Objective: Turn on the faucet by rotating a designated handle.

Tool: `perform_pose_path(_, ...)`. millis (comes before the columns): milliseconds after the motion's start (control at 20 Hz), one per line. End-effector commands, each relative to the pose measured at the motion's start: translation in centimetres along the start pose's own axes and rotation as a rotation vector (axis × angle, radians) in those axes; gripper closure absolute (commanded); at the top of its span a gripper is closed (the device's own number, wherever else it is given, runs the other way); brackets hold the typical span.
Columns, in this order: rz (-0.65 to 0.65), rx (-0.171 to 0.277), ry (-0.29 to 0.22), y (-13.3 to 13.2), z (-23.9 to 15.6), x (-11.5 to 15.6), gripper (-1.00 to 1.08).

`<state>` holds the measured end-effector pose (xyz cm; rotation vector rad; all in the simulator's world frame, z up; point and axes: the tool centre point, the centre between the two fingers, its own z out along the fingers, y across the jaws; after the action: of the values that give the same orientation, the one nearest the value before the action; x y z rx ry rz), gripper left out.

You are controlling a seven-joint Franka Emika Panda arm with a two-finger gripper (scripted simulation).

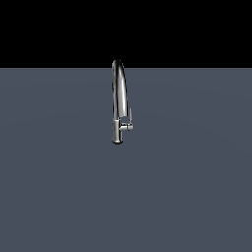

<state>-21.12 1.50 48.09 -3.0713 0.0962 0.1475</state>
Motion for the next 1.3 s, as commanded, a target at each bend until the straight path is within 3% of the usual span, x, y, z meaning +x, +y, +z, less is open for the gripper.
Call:
perform_pose_path(0, 0.027, 0.026, -0.031, -0.1, 0.2, 1.3, 1.08)
perform_pose_path(1250, 0.339, 0.341, -0.395, 0.4, 5.6, 15.7, 1.08)
